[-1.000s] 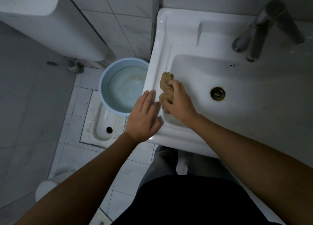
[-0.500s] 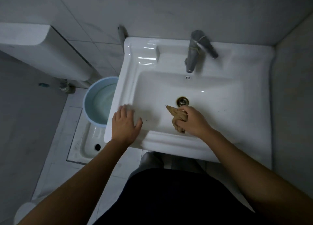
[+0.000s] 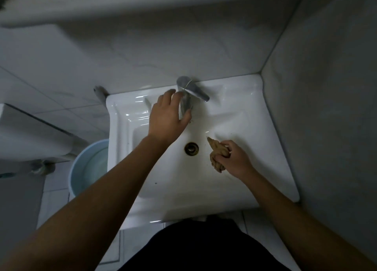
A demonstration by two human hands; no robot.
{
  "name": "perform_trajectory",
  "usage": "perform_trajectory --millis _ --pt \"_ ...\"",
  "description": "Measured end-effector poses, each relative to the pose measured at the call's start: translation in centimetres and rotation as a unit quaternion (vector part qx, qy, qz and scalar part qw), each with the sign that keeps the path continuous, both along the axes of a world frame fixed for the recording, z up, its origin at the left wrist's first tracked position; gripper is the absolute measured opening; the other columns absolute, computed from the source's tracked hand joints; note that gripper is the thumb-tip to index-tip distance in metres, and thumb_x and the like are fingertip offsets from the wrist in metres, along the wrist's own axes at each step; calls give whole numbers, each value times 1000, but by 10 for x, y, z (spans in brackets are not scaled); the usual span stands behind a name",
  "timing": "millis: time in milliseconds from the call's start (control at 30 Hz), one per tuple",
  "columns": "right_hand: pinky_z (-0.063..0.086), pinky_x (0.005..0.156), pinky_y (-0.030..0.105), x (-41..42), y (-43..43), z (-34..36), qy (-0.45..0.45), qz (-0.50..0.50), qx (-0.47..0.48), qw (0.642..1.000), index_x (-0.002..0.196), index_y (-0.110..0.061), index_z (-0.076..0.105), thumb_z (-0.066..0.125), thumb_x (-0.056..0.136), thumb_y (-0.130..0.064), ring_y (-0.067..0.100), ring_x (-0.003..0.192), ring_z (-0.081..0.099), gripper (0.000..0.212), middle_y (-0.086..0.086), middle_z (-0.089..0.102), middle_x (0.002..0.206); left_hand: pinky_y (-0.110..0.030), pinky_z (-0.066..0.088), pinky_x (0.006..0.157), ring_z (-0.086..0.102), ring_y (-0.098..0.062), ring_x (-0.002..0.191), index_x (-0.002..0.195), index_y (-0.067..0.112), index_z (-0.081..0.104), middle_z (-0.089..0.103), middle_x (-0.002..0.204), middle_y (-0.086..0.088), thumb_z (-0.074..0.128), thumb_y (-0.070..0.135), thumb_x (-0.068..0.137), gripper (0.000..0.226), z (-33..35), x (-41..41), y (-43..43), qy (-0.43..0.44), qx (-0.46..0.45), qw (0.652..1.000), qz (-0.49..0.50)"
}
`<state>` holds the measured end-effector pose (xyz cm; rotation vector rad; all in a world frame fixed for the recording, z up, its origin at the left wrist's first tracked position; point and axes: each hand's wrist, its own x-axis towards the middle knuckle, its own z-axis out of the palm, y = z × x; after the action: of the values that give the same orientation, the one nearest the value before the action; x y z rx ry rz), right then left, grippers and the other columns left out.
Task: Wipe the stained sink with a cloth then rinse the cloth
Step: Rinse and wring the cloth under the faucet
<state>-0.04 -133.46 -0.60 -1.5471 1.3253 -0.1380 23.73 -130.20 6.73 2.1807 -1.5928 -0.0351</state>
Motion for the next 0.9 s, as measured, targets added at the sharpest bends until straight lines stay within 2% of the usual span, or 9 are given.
perform_trajectory --millis 67,133,267,333,433,600,700,900 --pt "61 69 50 7 0 1 -4 -26 7 1000 110 -25 60 68 80 -21 20 67 73 31 0 74 80 -44 46 103 52 -32 130 139 11 53 54 143 -15 60 45 92 58 -3 9 -22 -20 6 999 -27" --pt "61 67 50 13 -1 -5 -8 -47 11 999 108 -24 61 68 81 -19 21 66 73 29 1 74 77 -45 46 105 50 -34 129 139 9 53 54 142 -17 60 47 89 62 -12 13 -36 -38 6 998 -55" --pt "61 71 48 19 0 -16 -4 -60 18 998 112 -29 61 71 74 -35 20 74 73 39 -2 74 86 -41 44 108 48 -33 130 136 10 55 52 140 -16 61 49 88 63 -28 13 -47 -25 -27 998 -43" --pt "61 71 48 22 0 -18 -4 -61 15 998 110 -31 61 70 73 -37 19 77 73 39 -4 73 89 -39 44 108 49 -32 129 134 9 57 53 138 -16 62 52 88 63 -29 13 -52 -27 -41 998 -36" --pt "61 72 49 28 -1 -17 -16 -72 8 997 107 -29 63 71 76 -28 18 76 72 32 -4 73 87 -38 47 103 52 -31 123 125 9 61 57 131 -14 65 55 85 61 -29 13 -61 -31 -56 997 -37" --pt "60 76 49 33 -2 -18 -24 -79 11 996 107 -26 63 70 75 -28 18 78 72 33 -4 73 88 -37 49 91 54 -30 108 118 11 64 60 121 -13 63 64 84 63 -28 16 -65 -63 -47 996 -30" --pt "60 76 49 33 -1 -20 -37 -84 12 996 105 -28 64 70 71 -33 18 77 73 35 -3 74 84 -38 49 91 54 -31 106 117 11 62 59 119 -13 56 65 88 61 -29 18 -66 -96 -26 994 -37" --pt "60 76 41 33 -1 -8 -36 -86 1 996 104 -28 62 73 81 -17 14 77 70 28 -9 70 85 -38 48 89 52 -31 108 118 11 59 57 120 -14 50 58 91 55 -23 17 -66 -73 -2 997 -26"
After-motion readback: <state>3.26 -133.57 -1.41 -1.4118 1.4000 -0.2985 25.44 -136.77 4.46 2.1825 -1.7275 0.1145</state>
